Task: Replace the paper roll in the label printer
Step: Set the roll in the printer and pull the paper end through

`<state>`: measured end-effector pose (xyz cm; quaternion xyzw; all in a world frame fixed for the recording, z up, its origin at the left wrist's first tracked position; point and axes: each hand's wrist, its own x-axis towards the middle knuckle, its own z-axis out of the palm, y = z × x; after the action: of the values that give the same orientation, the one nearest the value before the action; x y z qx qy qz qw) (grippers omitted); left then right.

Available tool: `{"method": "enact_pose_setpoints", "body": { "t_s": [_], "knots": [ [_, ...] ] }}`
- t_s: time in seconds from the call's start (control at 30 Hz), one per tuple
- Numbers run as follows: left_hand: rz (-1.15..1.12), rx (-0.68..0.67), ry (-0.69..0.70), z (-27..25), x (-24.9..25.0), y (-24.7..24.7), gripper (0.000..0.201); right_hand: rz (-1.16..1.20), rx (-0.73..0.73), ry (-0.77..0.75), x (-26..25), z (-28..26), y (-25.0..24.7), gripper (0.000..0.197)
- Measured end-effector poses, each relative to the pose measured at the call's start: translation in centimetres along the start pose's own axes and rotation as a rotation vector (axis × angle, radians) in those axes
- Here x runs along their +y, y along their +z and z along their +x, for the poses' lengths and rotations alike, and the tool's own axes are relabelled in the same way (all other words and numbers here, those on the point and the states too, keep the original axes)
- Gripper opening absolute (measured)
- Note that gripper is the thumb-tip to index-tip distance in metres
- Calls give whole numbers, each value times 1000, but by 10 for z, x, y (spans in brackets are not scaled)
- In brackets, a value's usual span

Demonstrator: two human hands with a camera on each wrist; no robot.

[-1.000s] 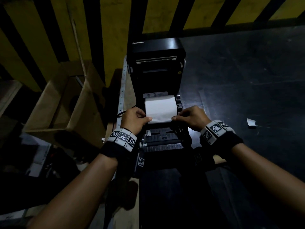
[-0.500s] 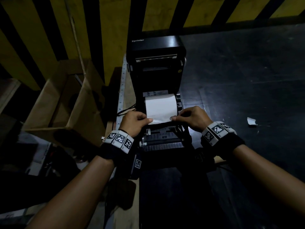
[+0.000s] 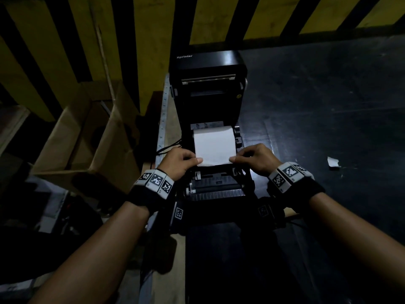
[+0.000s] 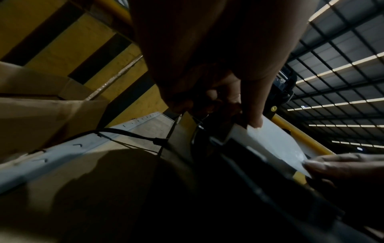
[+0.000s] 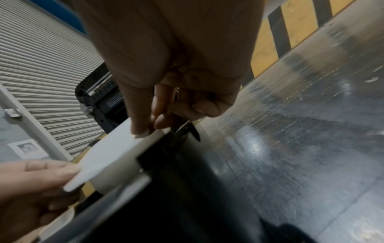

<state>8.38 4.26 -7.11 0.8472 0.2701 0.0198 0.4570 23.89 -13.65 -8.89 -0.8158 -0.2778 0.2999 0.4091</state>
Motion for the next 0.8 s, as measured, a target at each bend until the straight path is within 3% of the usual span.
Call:
{"method": "enact_pose_setpoints", "body": {
  "t_s": [0.27, 0.53, 0.8],
  "knots": [
    [206, 44, 2, 1, -2, 6, 31, -189, -42, -15, -1, 2, 2, 26],
    [373, -121, -121, 10, 9, 2, 40, -276, -141, -2, -9, 3, -4, 29],
    [405, -198, -181, 13, 19, -2, 28, -346, -136, -1, -16, 4, -4, 31]
  ]
}}
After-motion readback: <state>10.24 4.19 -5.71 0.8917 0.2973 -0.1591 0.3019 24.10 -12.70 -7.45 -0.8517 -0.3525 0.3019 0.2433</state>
